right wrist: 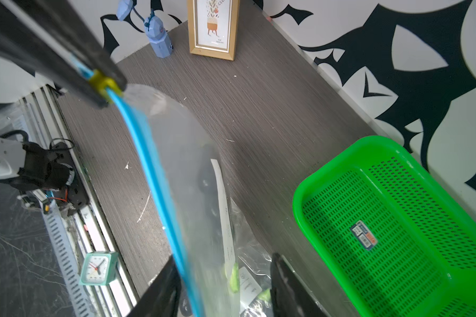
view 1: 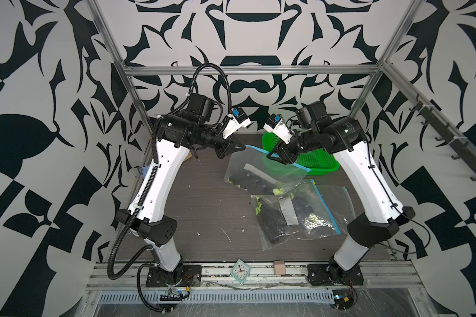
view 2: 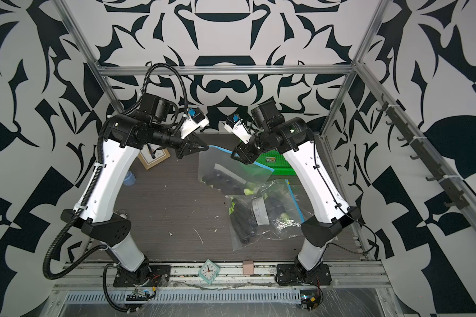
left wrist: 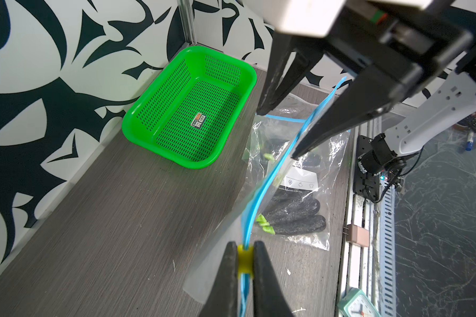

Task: Place the eggplant in a zip-top bag and seal the zipper
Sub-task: Place the zipper food storage bag at the center of the board.

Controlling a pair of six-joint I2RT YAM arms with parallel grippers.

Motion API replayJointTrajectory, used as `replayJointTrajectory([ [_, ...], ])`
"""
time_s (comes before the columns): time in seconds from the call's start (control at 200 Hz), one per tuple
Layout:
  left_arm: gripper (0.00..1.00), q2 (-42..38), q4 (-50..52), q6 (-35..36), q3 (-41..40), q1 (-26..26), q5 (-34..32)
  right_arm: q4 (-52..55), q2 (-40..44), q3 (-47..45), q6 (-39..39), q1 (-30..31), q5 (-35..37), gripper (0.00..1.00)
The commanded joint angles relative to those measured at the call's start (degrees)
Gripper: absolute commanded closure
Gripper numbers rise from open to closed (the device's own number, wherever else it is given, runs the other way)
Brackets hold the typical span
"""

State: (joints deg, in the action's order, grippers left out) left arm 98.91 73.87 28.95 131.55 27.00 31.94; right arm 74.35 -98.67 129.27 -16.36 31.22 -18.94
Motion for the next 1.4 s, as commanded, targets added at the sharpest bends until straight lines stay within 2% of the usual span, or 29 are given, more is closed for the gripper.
replayJointTrajectory([
  [0.0,1.00,-2.45,0.09,0.30,-0.92,-0.11,1.48,-1.64,0.23,-0.05,0.96,0.41,-0.96,0.75],
  [0.04,1.00,-2.67,-0.04,0.03,-0.96,-0.11,1.00,-1.83,0.15,-0.07,1.30,0.51,-1.52,0.91],
  [0.075,1.00,-2.79,-0.12,-0.74,-1.00,-0.19,-0.19,-2.04,0.06,-0.10,1.43,0.88,-1.71,1.00],
  [0.1,0.94,-2.98,-0.34,-1.39,-1.03,-0.24,-1.36,-2.29,0.10,-0.16,1.65,1.19,-1.57,1.00],
  [0.155,0.69,-3.56,-1.28,-3.77,-1.32,-0.82,-4.15,-2.95,0.23,-0.41,2.12,2.09,-1.54,1.00],
  [0.22,0.49,-5.34,-5.09,-8.95,-3.14,-3.58,-4.94,-3.64,0.15,-0.36,2.73,3.49,-1.46,1.00],
  [0.345,0.26,-14.24,-22.28,-24.04,-14.81,-12.47,-6.81,-4.13,-0.61,0.95,4.24,6.79,-1.06,1.00],
  [0.44,0.06,-21.15,-34.15,-32.19,-23.87,-17.93,-6.63,-2.80,-2.55,4.14,5.21,9.94,-1.54,1.00],
  [0.485,0.00,-23.56,-37.78,-35.99,-26.76,-20.26,-6.68,-1.94,-3.83,5.96,5.47,11.45,-2.27,1.00],
  [0.58,0.00,-27.77,-42.54,-43.65,-30.34,-25.72,-7.16,0.88,-6.61,10.26,6.24,14.84,-1.61,1.00],
  [0.655,0.00,-29.39,-44.38,-46.47,-31.83,-28.26,-5.68,1.34,-7.62,11.58,7.11,16.63,-1.35,1.00],
  [0.8,0.00,-30.40,-44.80,-47.34,-32.90,-28.41,-5.51,-1.43,-9.06,9.61,8.36,18.25,-2.42,1.00],
  [0.93,0.00,-30.44,-45.00,-47.42,-33.97,-28.41,-5.06,-3.72,-12.80,9.77,7.83,18.15,-0.23,1.00],
  [1.15,0.00,-30.64,-44.36,-46.96,-35.26,-28.44,-4.19,-6.80,-22.90,16.06,6.54,16.52,4.58,1.00],
  [1.24,0.00,-31.29,-45.33,-46.96,-37.27,-28.42,-4.13,-9.13,-26.33,17.32,6.28,15.35,6.19,0.93],
  [1.33,0.00,-32.10,-46.39,-46.91,-40.13,-28.46,-4.63,-12.36,-28.26,16.96,6.08,13.85,8.11,0.72],
  [1.395,0.00,-32.31,-46.65,-46.64,-42.09,-28.41,-5.16,-14.71,-29.00,16.27,5.98,12.54,8.56,0.67],
])
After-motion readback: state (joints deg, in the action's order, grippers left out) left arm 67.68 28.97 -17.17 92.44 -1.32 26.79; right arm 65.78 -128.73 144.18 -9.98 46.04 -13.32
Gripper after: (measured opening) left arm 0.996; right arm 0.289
